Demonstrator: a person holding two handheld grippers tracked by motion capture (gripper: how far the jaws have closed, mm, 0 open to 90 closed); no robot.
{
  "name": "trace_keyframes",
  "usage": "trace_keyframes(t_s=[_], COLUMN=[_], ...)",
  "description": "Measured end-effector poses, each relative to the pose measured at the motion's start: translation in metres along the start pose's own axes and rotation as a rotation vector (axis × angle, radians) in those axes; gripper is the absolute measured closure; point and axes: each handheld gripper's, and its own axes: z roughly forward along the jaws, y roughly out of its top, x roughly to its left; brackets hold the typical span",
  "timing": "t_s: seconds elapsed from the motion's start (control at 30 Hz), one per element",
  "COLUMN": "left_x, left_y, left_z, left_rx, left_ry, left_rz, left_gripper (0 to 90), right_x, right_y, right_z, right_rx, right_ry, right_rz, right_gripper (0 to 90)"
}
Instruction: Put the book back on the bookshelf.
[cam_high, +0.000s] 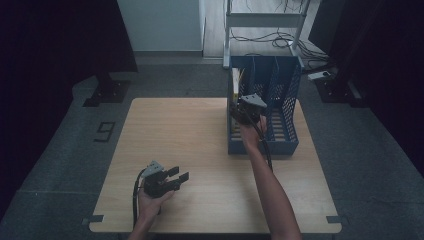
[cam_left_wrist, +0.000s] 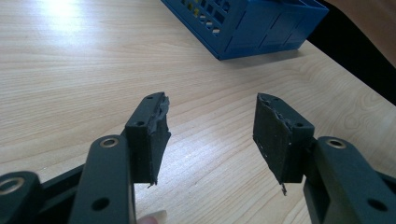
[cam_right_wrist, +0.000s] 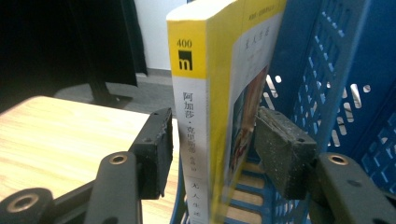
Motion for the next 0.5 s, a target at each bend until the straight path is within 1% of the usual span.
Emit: trace_keyframes(t_s=[0.1,0.27,0.37,0.5], left_x=[0.0,0.0,-0.001,-0.002], left_y=[0.0,0.001,0.001,0.001], left_z=[-0.002,-0.004,-0.006,-0.008], left_rx=[-0.006,-0.012,-0.014,-0.021], left_ry=[0.003,0.005,0.003,0.002], left_rz=[-0.002,-0.001,0.004,0.006], left_gripper=[45.3,45.2,45.2,45.2], right_x=[-0.001,0.0,0.002,0.008], right_y=[-0.001,-0.003,-0.004,-0.005], right_z=[-0.005,-0.009,-0.012,-0.019], right_rx=[-0.008,-0.006,0.005,-0.003], right_ry=[0.012,0.026,0.036,0.048], right_rz=[-0.01,-0.02,-0.025,-0.039], right_gripper=[45.4,44.5,43.0,43.0])
